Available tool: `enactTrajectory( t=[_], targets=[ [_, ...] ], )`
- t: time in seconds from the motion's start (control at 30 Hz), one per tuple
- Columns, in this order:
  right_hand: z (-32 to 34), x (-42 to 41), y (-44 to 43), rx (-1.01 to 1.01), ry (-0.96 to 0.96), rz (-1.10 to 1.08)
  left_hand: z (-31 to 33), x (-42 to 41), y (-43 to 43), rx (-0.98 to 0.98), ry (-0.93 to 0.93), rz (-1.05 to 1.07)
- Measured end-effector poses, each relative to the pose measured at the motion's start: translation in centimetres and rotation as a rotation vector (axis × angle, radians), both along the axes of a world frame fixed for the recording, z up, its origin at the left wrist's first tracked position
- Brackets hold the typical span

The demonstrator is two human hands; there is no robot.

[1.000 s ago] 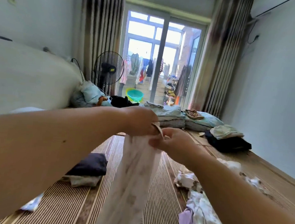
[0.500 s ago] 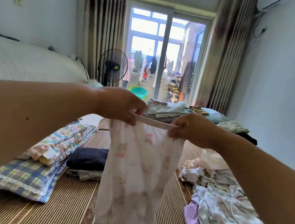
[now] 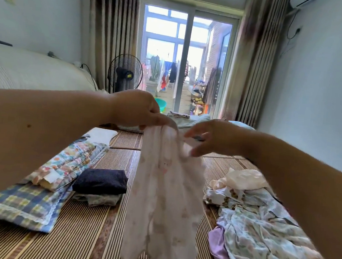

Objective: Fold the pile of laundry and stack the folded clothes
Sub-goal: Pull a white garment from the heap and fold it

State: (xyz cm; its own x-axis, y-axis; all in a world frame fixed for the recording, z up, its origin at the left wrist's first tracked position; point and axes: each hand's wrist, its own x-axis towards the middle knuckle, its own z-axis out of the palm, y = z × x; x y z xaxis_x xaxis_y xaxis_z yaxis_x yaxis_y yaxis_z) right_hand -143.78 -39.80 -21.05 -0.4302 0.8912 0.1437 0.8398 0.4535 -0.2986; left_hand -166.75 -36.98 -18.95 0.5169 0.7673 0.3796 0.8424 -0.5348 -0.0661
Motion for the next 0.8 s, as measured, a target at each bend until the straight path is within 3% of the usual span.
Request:
enactTrajectory(
  t=[0.07, 0.13, 0.23, 0.3, 0.37, 0.43, 0.5, 0.63, 0.8],
  targets=[
    [-2.0, -2.4, -0.4, -0.121, 0.248, 0.086, -0.5, 1.5, 0.0, 0.021, 0.052, 0.019],
    [-4.0, -4.1, -0.1, -0.084, 0.452, 0.037, -1.0, 2.3, 0.2, 0.015, 0.106, 0.069],
    [-5.5, -4.1, 0.5, -0.018, 0.573, -0.103, -1.4, 1.9, 0.3, -0.037, 0.157, 0.113],
    [-5.1, -3.0, 0.4, -0.025, 0.458, -0.071, -1.3, 0.8, 0.3, -0.038, 0.236, 0.137],
    [-4.6, -1.6, 0.5, -0.012, 0.19, -0.026, -1.0, -0.6, 0.1, -0.045, 0.276, 0.168],
    [-4.2, -0.4, 0.8, 0.046, -0.057, -0.04, -0.7, -2.1, -0.1, -0.101, 0.285, 0.216],
    [-3.5, 0.6, 1.0, 0.106, -0.17, -0.075, -0.6, -3.5, -0.1, -0.186, 0.241, 0.247],
    [-0.9, 1.2, 0.8, 0.266, -0.218, -0.124, -0.3, -4.3, -0.4, -0.213, 0.081, 0.217],
    [1.5, 1.5, 2.1, 0.456, -0.089, -0.075, 1.6, -4.2, -1.0, -0.13, -0.176, 0.094]
  ],
)
